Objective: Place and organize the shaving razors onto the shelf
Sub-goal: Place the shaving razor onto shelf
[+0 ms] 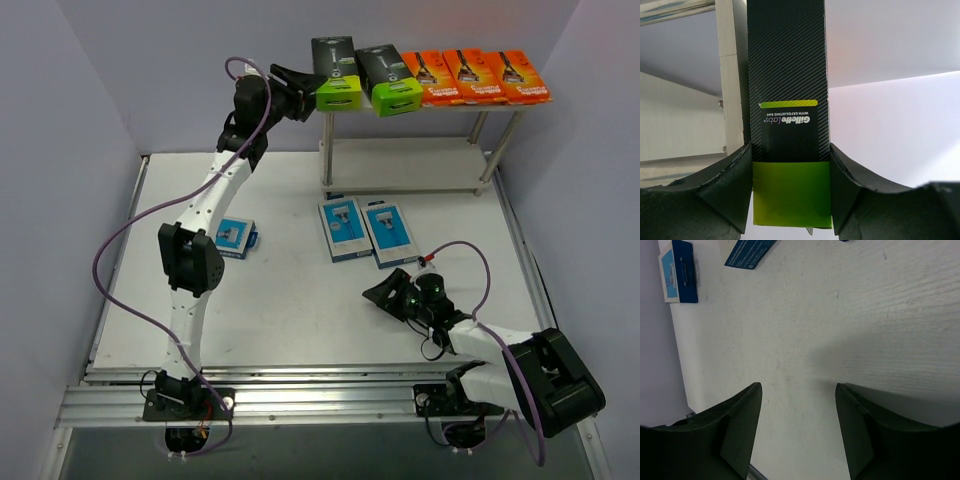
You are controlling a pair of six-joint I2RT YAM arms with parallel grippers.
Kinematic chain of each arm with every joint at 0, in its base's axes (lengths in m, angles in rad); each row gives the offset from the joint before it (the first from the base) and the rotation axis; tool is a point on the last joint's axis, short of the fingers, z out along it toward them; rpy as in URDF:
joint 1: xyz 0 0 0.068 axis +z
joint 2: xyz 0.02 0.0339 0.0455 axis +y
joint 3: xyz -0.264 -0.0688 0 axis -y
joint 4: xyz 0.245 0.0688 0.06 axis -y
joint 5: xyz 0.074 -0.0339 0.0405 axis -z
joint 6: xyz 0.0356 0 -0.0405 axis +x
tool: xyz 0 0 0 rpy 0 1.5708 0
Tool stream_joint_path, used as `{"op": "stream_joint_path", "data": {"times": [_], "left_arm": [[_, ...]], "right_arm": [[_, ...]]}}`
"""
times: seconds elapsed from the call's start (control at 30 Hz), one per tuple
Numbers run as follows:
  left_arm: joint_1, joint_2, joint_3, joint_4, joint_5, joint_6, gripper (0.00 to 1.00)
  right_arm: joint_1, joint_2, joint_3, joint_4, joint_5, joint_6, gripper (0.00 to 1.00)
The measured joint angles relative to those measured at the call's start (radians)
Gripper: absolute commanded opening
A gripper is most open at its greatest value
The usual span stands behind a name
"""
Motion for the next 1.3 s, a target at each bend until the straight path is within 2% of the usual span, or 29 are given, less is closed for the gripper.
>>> {"op": "stream_joint_path", "data": {"times": [0.07,0.27,0.37,0.4,0.47,0.5,0.53,1.3], "left_arm": [[0.001,0.014,0.032,-0.024,0.000,0.008,0.35],[0.001,0.040,0.105,-0.092,0.003,0.035,0.40],[0.001,0.047,0.130,-0.118,0.004,0.056,0.48],[0.000,0.048,0.138,-0.134,0.003,0.065,0.62],[-0.001,0.048,0.155,-0.163,0.003,0.089,0.76],[-0.001,0.048,0.163,-0.167,0.002,0.096,0.98],[-0.001,0.048,0.172,-0.169,0.002,0.104,0.94],[0.018,0.047,0.237,-0.275,0.007,0.283,0.94]], "right_arm": [[-0.003,0.003,-0.001,0.006,-0.002,0.000,0.57],[-0.008,0.010,-0.001,0.018,-0.006,0.000,0.57],[-0.012,0.014,-0.001,0.022,-0.008,0.000,0.57],[-0.013,0.014,-0.001,0.023,-0.008,-0.001,0.57],[-0.013,0.015,-0.002,0.026,-0.008,-0.002,0.58],[-0.014,0.015,-0.002,0.027,-0.008,-0.002,0.58],[-0.014,0.015,-0.002,0.028,-0.008,-0.003,0.58],[-0.034,0.016,-0.003,0.033,-0.014,-0.020,0.59]]}}
